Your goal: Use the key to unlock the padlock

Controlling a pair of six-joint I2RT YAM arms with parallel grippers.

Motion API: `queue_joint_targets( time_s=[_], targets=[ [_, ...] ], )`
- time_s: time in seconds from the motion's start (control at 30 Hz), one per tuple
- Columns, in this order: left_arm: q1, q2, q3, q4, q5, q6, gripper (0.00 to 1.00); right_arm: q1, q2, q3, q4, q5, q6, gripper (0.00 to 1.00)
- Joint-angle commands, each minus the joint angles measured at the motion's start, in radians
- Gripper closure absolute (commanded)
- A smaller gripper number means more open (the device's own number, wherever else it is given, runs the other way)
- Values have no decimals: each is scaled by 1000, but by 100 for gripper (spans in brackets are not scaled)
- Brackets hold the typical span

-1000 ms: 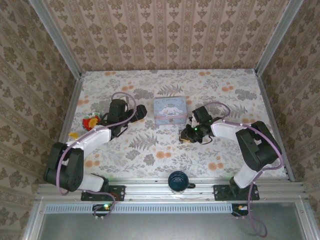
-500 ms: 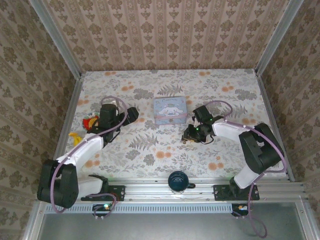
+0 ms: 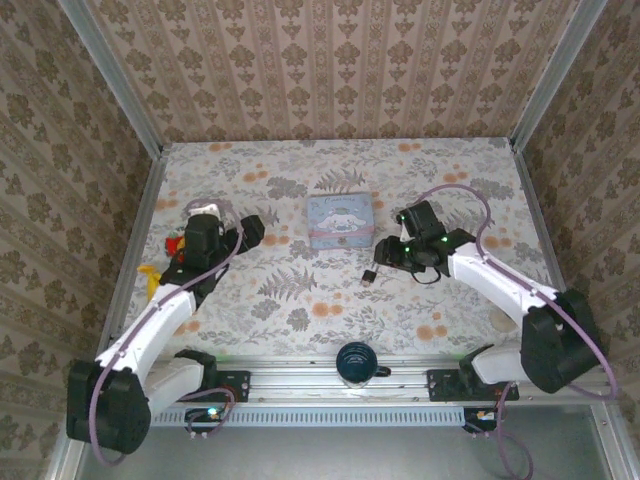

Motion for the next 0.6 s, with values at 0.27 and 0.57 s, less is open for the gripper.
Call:
queue_joint_targets(
  time_s=[0.27,0.57],
  targets=[
    [11,-352,-195,45,-203,160,0,-20,-289,-4,-76,267,-85,44],
    [15,-479,-332,180,-295,291,0,-37,-470,-95,-31,485,-194,0]
  ],
)
